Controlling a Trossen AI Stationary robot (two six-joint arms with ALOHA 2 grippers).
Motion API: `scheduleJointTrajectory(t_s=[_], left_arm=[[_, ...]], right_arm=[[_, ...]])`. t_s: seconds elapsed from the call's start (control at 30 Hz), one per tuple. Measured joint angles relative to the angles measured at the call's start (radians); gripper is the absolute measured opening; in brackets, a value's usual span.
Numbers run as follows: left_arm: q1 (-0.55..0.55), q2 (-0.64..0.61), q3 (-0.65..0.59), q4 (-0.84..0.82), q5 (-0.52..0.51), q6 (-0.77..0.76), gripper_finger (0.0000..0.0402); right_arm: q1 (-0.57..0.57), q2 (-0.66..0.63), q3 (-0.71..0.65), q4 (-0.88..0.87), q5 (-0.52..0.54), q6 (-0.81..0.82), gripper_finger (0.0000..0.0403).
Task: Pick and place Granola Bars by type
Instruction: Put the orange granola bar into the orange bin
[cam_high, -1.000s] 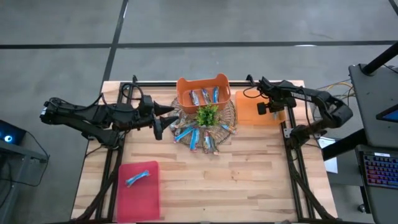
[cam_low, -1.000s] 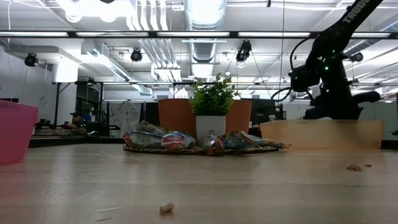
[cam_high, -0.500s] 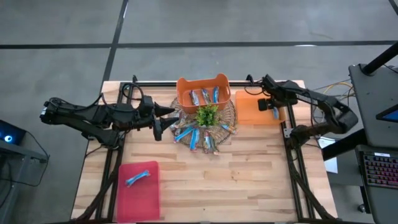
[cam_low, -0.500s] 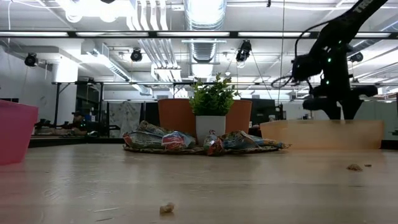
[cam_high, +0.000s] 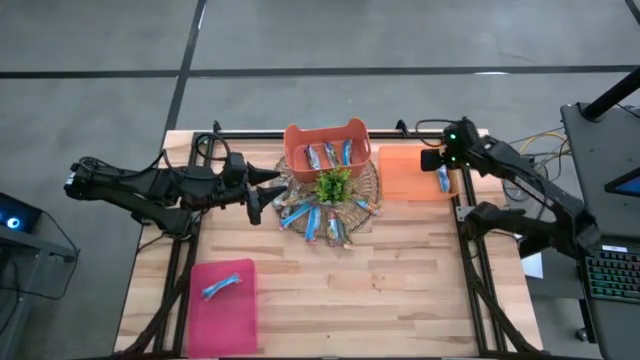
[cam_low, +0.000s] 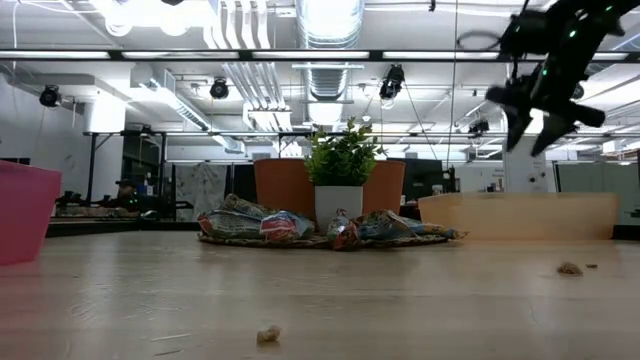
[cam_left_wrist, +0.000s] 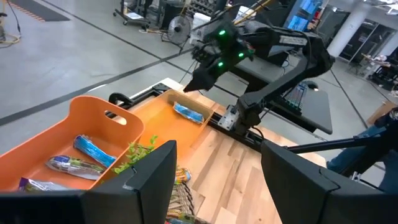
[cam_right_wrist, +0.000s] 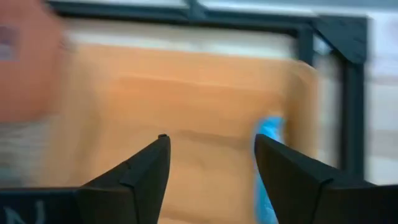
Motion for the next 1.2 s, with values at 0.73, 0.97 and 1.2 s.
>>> scheduleJointTrajectory(t_s=[0.73, 0.97, 1.2], left_arm=[[-0.001, 0.002, -0.001, 0.001, 0.000, -0.037, 0.0216], [-0.001, 0.002, -0.002, 0.000, 0.009, -0.076, 0.0216], [-0.001, 0.002, -0.015, -0.002, 0.010, -0.090, 0.0216]], right_arm=[[0.521, 0.051, 0.001, 0.590, -0.188, 0.252, 0.0254], [0.737, 0.167, 0.022, 0.615, -0.043, 0.373, 0.0253], [0.909, 0.286, 0.212, 0.470, 0.112, 0.398, 0.0243]])
